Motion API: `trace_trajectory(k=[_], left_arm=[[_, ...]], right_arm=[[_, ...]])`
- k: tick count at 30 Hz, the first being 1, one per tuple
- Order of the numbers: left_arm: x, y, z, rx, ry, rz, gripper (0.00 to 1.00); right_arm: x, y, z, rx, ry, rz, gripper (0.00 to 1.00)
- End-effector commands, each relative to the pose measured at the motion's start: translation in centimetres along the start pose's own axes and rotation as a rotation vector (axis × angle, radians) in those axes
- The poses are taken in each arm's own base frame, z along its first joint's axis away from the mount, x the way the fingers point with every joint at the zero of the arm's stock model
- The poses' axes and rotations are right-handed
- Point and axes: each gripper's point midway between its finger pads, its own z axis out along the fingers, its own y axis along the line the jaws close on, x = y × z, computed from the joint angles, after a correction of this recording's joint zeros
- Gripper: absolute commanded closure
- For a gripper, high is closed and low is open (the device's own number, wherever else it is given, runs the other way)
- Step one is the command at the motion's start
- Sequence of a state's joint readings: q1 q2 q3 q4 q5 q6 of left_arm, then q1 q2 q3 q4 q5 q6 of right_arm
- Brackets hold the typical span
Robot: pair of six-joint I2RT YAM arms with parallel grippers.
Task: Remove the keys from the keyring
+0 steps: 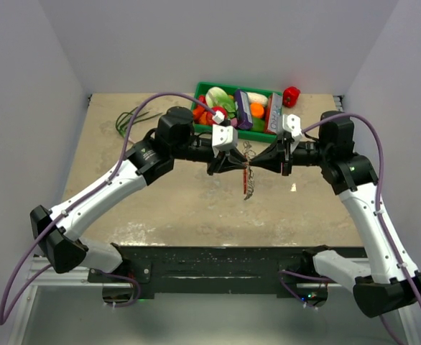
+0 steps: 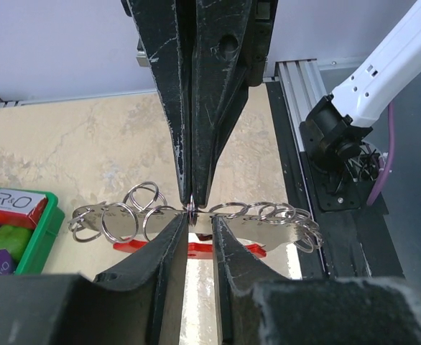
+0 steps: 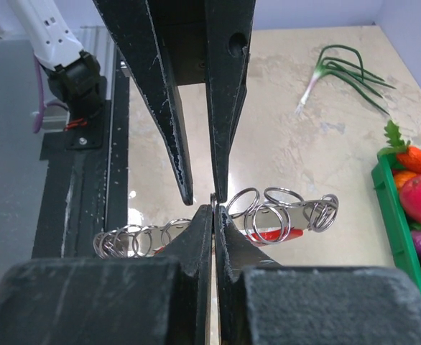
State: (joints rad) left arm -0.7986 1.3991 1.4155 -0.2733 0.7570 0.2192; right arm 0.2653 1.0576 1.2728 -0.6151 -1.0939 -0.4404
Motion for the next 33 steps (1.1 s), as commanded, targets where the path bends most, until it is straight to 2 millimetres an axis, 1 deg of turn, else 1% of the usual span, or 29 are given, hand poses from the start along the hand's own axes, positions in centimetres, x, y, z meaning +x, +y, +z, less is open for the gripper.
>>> trace_trajectory(k=[1, 16, 26, 33], left_arm=[[-1.7, -0.05, -0.71, -0.008, -0.049, 0.042, 0.75], [-1.78, 0.19, -0.61, -0.012, -0.052, 0.033, 0.75], [-2.25, 0.28, -0.46, -0.004, -0.062, 0.022, 0.77], [-2.26, 0.23, -0.27, 0.01, -0.064, 0.012, 0.77]], right_arm=[[-2.03, 1.08, -0.26, -0.074, -0.086, -0.037, 1.0], [-2.59, 1.53, -0.46, -0.119, -0.127, -0.038, 1.0], [-1.96, 1.16, -0.3, -0.105, -0.119, -0.045, 1.0], [-2.12, 1.17, -0.36, -0.103, -0.12, -0.052, 1.0]])
